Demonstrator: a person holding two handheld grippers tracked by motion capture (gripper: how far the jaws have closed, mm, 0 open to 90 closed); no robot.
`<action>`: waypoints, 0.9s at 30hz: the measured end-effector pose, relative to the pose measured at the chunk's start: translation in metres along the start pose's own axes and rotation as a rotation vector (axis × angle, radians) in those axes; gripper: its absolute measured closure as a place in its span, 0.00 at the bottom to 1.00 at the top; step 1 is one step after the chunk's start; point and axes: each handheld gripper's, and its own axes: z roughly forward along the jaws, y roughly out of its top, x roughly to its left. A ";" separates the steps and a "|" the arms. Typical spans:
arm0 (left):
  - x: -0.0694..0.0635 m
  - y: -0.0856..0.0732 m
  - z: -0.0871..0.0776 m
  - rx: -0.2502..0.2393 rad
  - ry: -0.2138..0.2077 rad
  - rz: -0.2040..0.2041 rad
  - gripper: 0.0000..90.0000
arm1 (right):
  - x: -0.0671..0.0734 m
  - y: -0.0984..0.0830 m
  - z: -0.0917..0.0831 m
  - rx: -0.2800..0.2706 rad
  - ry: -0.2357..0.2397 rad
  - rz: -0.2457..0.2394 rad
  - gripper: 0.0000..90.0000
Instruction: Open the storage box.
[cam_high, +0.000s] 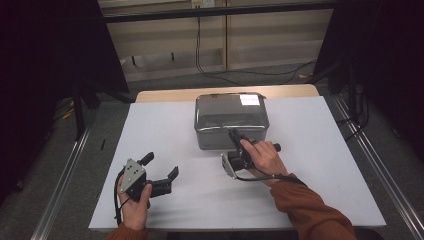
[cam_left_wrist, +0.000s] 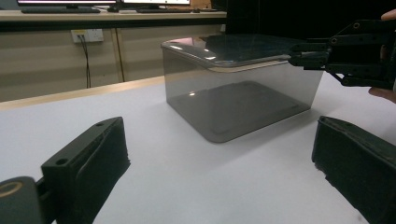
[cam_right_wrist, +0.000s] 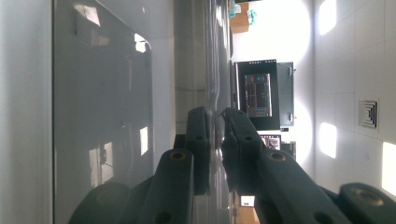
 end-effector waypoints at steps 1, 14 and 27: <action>0.001 0.000 0.002 -0.002 -0.016 -0.005 0.03 | -0.001 0.000 0.000 -0.002 -0.003 -0.002 0.90; -0.001 0.009 0.018 -0.010 -0.031 -0.001 0.02 | -0.004 -0.001 0.000 -0.005 -0.019 0.006 0.90; 0.003 0.016 0.047 -0.003 -0.025 0.025 0.02 | -0.007 -0.002 0.000 -0.010 -0.033 0.013 0.90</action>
